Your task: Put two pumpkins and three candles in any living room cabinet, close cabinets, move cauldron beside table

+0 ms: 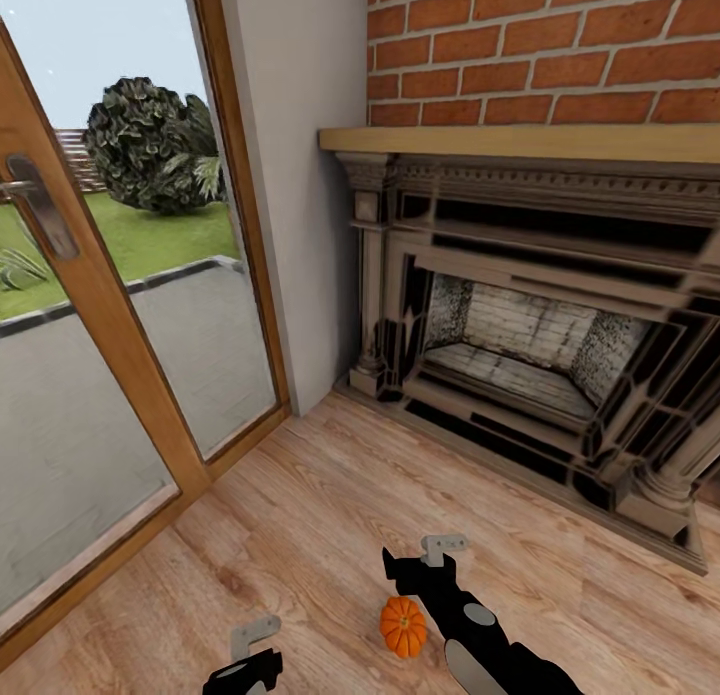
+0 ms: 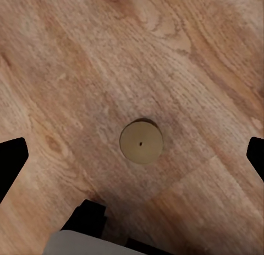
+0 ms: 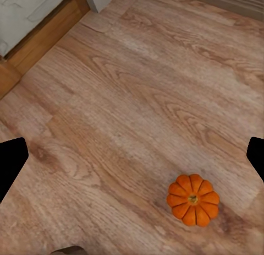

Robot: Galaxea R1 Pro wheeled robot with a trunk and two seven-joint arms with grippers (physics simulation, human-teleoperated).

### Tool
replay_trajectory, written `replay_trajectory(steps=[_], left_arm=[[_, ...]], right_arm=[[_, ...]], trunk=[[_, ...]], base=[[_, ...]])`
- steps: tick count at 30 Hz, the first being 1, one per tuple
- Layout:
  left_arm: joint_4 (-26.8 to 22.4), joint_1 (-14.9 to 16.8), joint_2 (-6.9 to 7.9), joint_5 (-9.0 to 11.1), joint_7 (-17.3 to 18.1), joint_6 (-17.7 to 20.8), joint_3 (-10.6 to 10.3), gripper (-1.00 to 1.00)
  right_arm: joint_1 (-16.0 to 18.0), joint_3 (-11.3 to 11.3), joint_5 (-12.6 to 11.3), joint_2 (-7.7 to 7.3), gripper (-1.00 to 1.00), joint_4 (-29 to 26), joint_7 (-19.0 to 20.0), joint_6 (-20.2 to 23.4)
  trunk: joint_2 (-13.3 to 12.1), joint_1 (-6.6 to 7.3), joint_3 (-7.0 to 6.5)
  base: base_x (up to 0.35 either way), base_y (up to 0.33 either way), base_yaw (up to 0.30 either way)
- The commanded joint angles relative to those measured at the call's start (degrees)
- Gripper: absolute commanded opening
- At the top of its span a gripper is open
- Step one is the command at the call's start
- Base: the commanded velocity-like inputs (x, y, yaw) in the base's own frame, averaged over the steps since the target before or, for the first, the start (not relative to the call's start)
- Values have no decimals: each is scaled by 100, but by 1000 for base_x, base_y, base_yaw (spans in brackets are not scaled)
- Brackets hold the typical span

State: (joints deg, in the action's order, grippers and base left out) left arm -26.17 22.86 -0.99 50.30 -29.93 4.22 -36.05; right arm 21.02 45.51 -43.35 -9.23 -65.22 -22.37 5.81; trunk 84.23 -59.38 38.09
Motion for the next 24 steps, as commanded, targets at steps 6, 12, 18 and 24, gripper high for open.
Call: replay_trajectory(steps=[6, 12, 18, 24], left_arm=[[19, 5, -28, 11, -48, 26, -48, 100], [437, 8, -239, -11, -48, 10, -263, 100], [469, 8, -260, -19, -48, 9, -296, 100], [471, 8, -261, -20, -48, 8, -301, 100]], right_arm=[[7, 19, -25, -7, 100, -9, -46, 21], [7, 19, -25, -12, 100, -12, -40, 16], [7, 13, -20, -14, 100, -11, -26, 23], [7, 12, -20, -17, 100, -16, -22, 25]], trunk=[[245, -132, 114], [486, -264, 221], [727, -396, 329], [967, -528, 437]], base=[[0, 0, 0], [0, 0, 0], [0, 0, 0], [0, 0, 0]])
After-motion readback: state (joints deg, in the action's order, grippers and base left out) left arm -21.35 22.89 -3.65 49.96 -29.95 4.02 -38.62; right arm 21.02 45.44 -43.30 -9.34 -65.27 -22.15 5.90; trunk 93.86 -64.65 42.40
